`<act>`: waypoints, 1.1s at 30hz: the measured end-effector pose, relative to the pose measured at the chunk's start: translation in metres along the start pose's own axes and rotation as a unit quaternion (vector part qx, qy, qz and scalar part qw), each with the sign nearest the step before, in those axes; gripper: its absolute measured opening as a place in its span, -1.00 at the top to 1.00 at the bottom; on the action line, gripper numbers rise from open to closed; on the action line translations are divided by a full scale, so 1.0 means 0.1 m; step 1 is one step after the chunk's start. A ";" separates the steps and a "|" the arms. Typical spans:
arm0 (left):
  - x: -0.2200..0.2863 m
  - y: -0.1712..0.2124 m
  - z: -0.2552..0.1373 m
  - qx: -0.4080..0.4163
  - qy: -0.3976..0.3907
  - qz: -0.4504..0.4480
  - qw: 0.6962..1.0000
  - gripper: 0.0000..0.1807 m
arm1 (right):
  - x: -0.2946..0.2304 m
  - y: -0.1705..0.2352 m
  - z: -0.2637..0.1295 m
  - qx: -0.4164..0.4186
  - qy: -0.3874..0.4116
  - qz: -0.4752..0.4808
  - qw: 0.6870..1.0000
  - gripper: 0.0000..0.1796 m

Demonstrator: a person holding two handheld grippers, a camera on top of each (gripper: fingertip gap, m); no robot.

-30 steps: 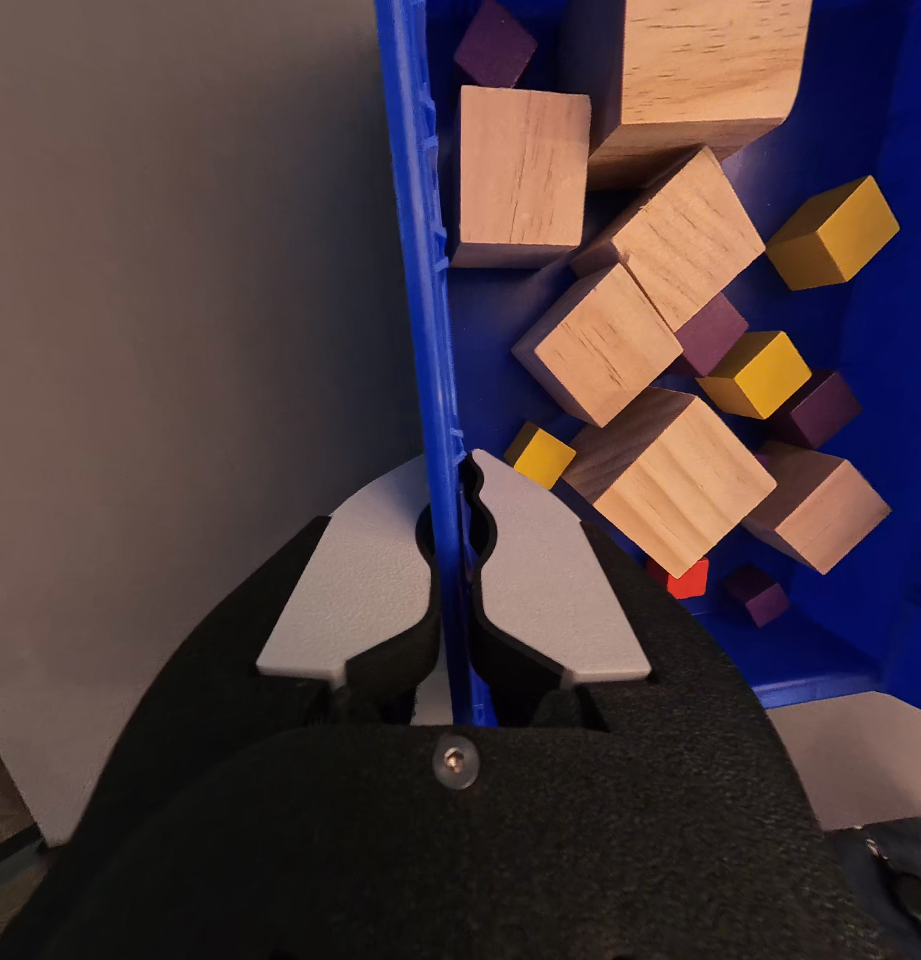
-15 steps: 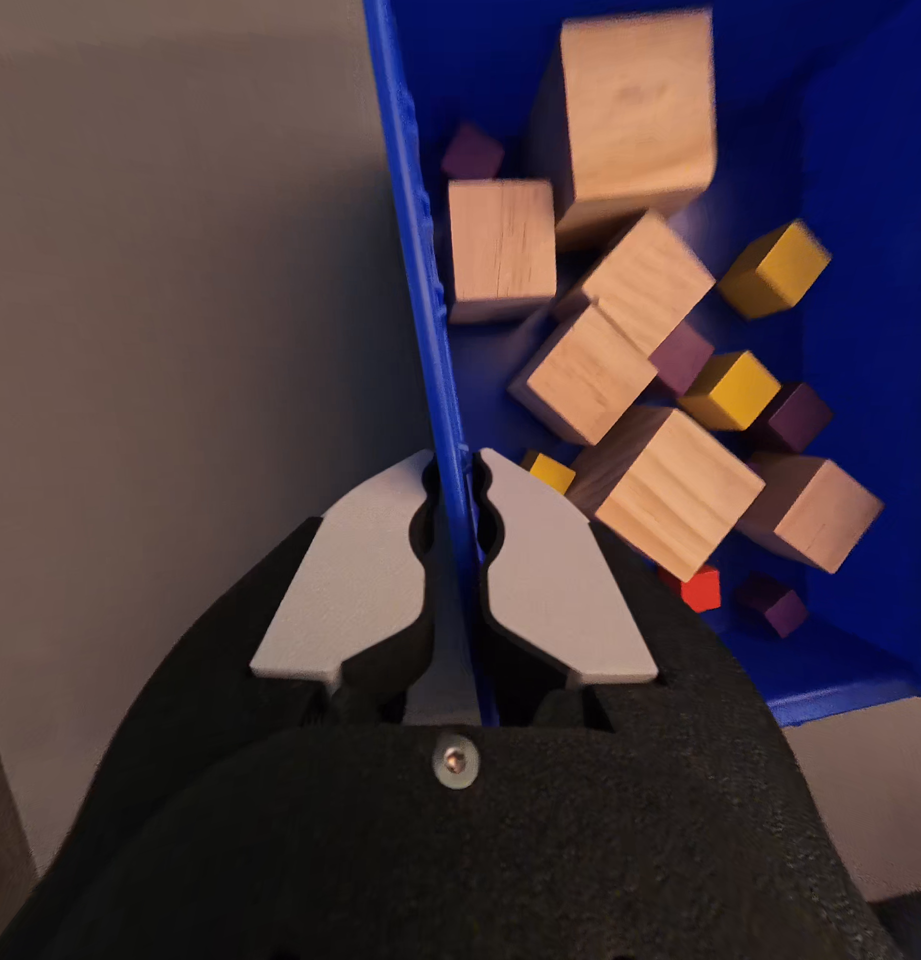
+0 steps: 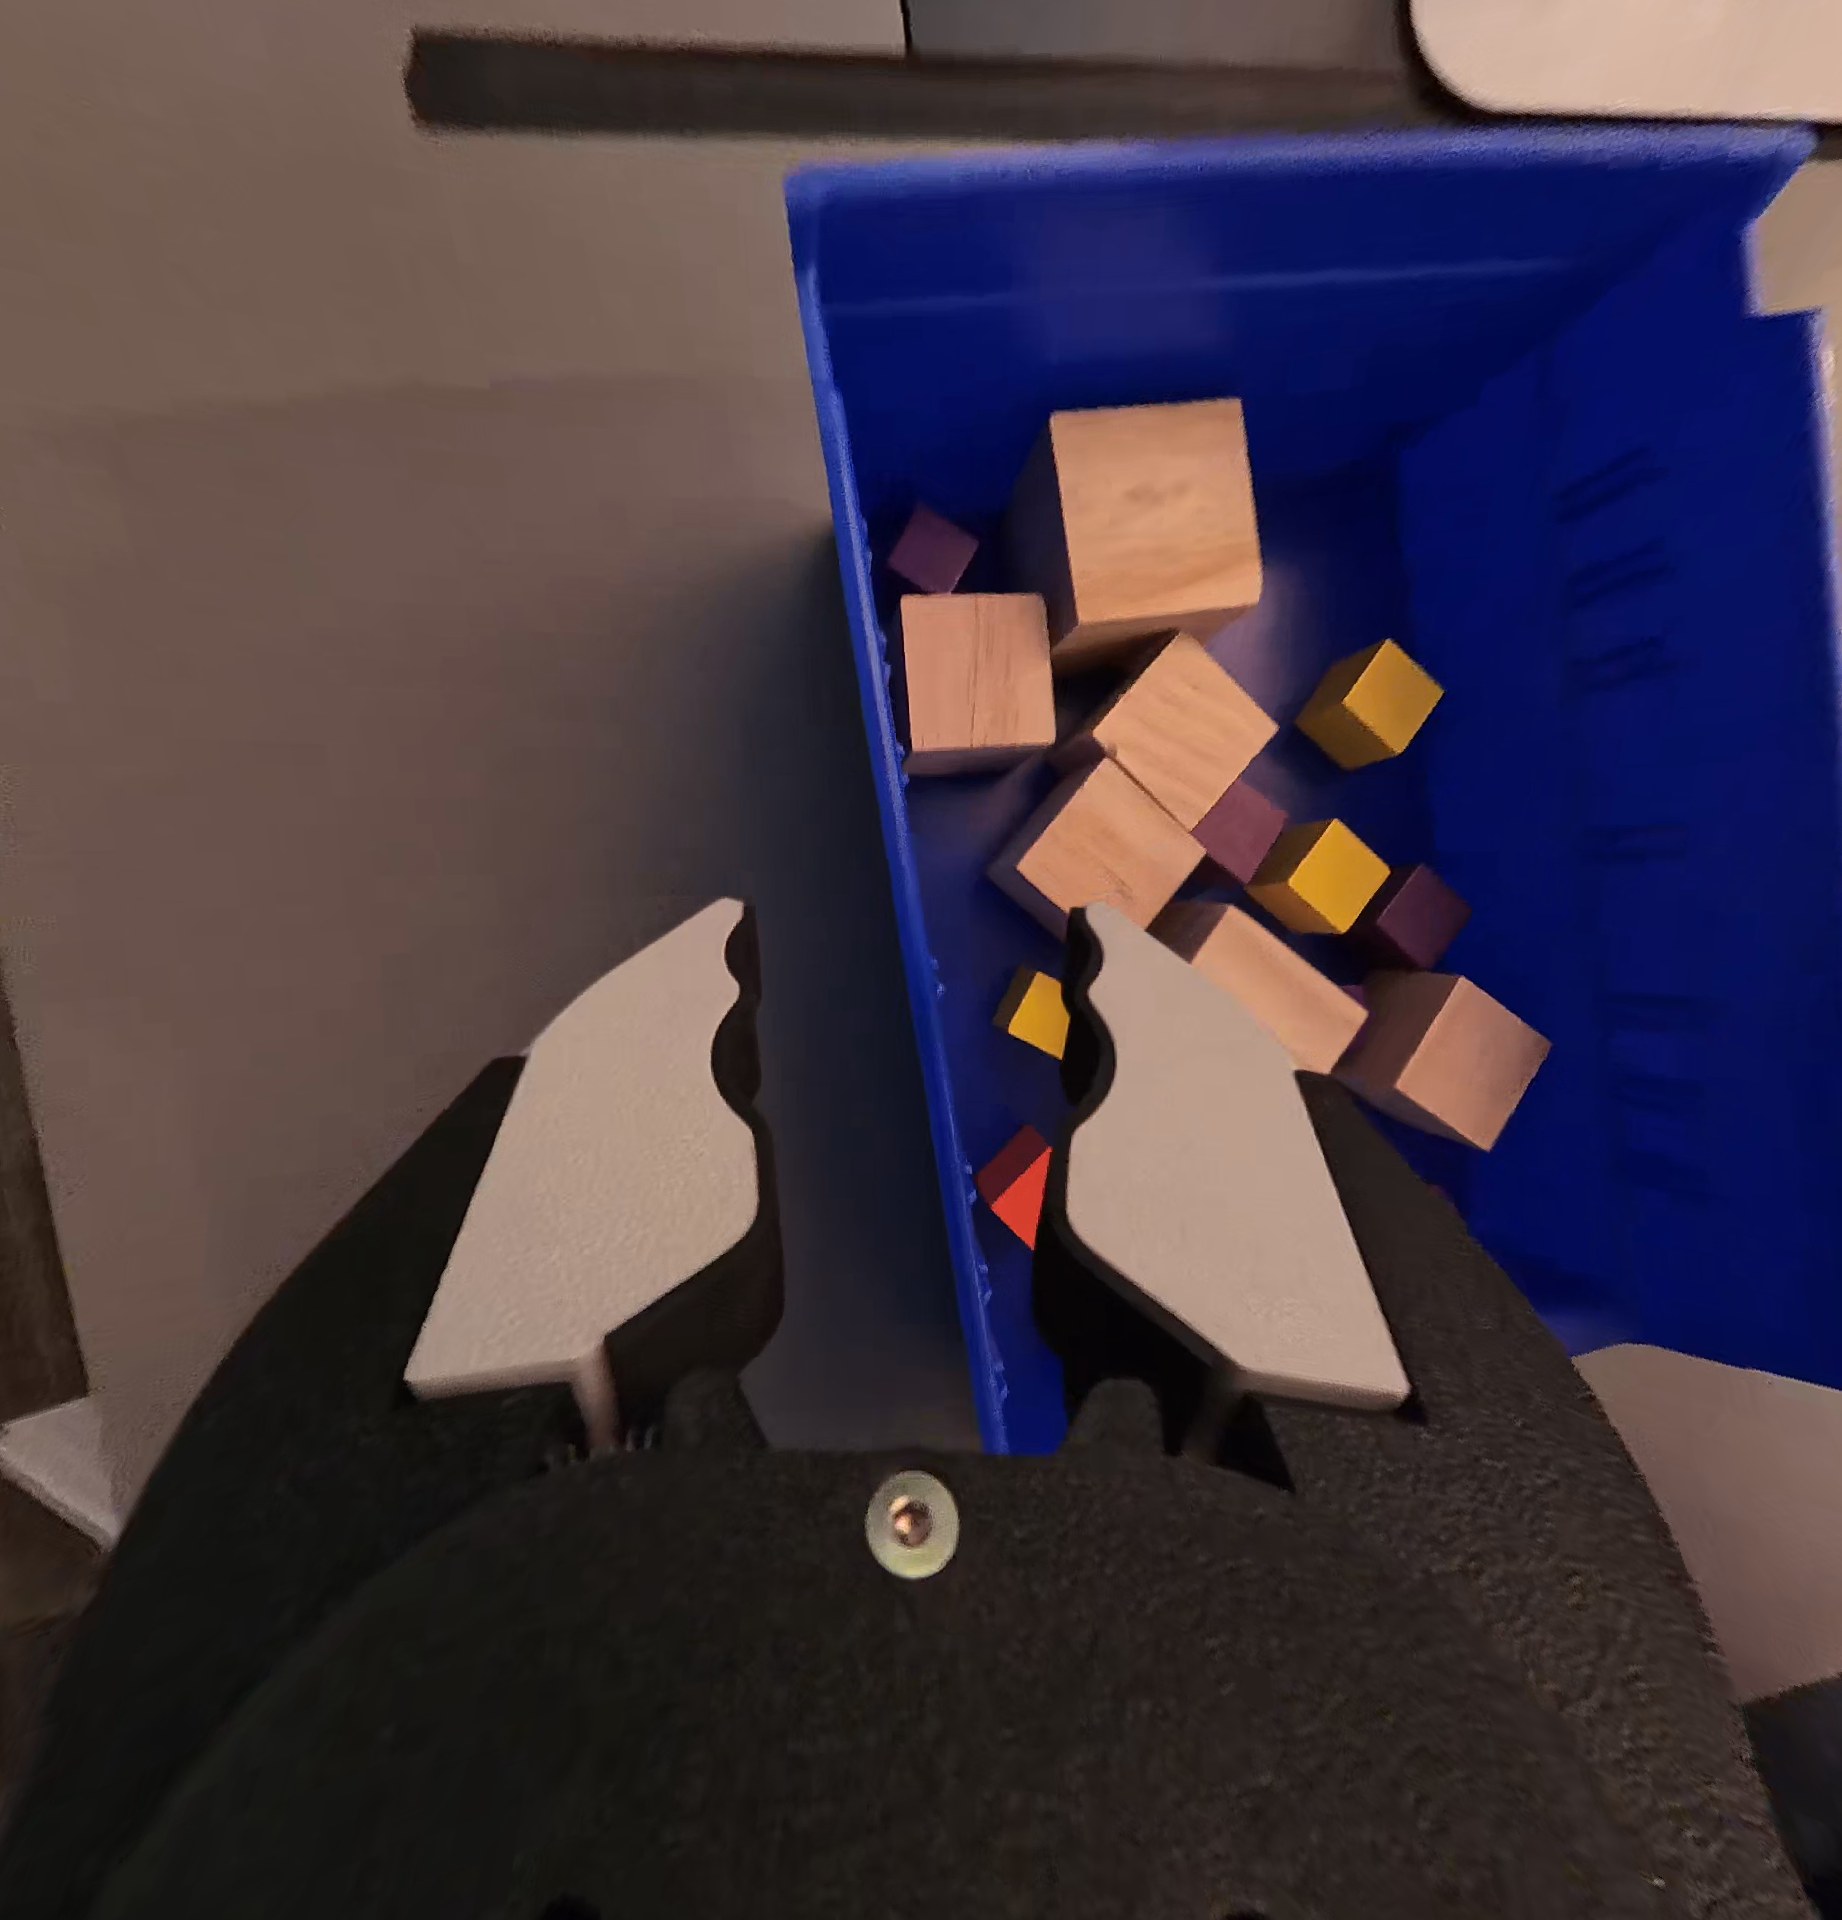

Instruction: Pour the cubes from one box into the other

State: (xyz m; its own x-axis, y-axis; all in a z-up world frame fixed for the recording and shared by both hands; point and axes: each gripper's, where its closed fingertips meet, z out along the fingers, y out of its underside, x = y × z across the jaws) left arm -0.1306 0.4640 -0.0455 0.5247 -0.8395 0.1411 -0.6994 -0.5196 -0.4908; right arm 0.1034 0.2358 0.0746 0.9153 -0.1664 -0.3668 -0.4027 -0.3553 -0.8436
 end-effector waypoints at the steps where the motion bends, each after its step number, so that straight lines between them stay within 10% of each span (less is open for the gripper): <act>1: -0.01 0.03 0.04 -0.009 0.001 -0.005 1.000 0.38 | -0.10 0.20 0.25 -0.034 -0.003 0.005 0.999 0.16; 10: -0.14 0.26 0.30 -0.077 -0.010 -0.022 0.997 0.46 | -0.52 1.42 1.38 -0.303 0.062 0.058 0.949 0.11; 19: 0.00 0.44 0.46 -0.142 0.028 -0.045 0.988 0.76 | -0.51 1.79 1.43 -0.435 0.118 0.120 0.885 0.79; 33: 0.26 0.48 0.46 -0.202 -0.004 0.021 0.979 0.94 | -0.36 1.87 1.20 -0.476 0.150 0.104 0.861 0.90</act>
State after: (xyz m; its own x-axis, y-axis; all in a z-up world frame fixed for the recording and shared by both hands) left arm -0.1277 0.4243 -0.1051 0.4936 -0.8612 0.1213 -0.8546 -0.5061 -0.1160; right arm -0.0035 0.2856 -0.1173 0.8365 -0.4964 -0.2319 -0.5138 -0.8577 -0.0174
